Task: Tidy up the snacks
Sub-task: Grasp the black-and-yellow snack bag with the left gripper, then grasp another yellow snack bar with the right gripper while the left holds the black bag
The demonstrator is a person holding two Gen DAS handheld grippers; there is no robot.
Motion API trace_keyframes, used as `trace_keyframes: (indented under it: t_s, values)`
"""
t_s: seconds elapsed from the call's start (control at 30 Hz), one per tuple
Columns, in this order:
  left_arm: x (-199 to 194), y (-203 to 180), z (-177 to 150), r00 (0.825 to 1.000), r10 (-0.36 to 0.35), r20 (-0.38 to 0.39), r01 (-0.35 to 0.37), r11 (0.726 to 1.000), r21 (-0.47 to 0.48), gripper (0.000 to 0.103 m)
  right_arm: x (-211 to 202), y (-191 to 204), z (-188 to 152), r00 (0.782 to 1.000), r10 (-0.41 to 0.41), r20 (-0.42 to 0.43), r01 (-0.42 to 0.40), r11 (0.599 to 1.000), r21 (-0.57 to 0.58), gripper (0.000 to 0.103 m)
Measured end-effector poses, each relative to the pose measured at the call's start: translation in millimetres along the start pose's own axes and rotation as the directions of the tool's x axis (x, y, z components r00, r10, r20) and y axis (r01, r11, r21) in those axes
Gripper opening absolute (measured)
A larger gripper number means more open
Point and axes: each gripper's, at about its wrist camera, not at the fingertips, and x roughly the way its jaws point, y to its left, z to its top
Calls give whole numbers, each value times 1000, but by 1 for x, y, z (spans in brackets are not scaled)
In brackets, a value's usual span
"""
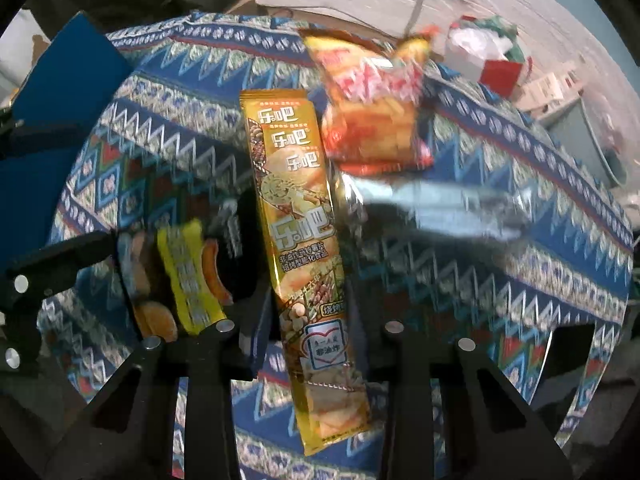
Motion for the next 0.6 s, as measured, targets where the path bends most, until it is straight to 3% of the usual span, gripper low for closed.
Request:
trace_keyframes:
  t_s: [0.23, 0.6]
  values:
    - [3, -35, 1, 999, -34, 1, 33, 986, 163, 87, -16, -6, -37, 1000, -15, -15, 15, 1000, 23, 33]
    - [33, -45, -3, 995, -60, -76, 73, 981, 180, 87, -23, -33, -79, 999, 9, -43, -4, 992, 123, 36]
